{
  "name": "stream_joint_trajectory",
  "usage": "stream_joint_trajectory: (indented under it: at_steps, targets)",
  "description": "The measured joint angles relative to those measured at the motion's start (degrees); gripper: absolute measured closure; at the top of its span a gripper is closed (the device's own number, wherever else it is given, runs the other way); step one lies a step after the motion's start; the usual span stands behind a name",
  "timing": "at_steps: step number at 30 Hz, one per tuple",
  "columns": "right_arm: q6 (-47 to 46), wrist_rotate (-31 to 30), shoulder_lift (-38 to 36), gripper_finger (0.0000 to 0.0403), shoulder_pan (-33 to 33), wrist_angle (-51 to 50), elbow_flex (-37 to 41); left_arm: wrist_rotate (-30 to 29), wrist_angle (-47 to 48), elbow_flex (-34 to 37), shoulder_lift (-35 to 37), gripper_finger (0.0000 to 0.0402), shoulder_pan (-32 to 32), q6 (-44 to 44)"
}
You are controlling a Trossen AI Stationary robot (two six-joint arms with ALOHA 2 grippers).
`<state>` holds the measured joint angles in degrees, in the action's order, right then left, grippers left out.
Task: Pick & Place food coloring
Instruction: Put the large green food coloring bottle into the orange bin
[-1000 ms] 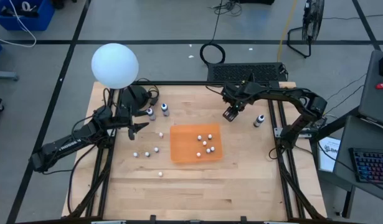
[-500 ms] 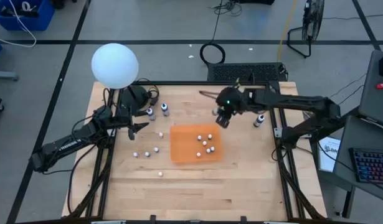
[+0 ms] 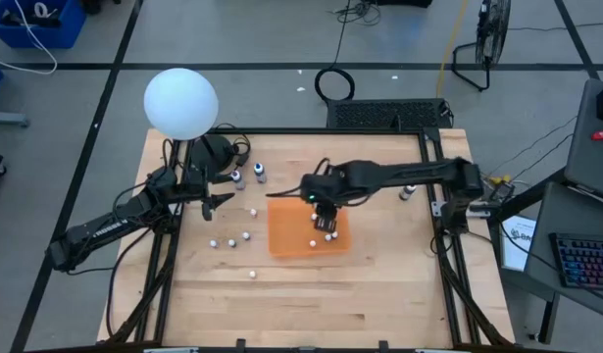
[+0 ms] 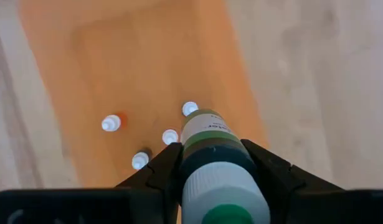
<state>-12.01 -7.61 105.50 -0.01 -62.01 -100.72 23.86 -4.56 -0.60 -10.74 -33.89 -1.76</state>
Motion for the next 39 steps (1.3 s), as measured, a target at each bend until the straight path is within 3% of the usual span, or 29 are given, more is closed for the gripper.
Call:
stream_joint_trajectory:
  at_steps: [7,20,23,39]
  targets:
    - [2.3,3.43,6.13,0.0273,-2.64,0.25,-0.16,0.0,0.0,0.0,0.0,0.0144,0.02,-0.02]
    - [3.78,4.16,7.22,0.0273,-5.91,1.39,-0.14,0.02,0.0,0.0,-0.01,0.0144,0.0,0.0]
    - [4.34,6.34,7.75,0.0273,-6.01,4.23,1.32,0.02,0.0,0.0,0.0,0.0144,0.01,-0.01]
    - [4.15,6.42,7.9,0.0274,-6.34,10.06,10.24,0.02,0.0,0.0,0.0,0.0144,0.0,0.0]
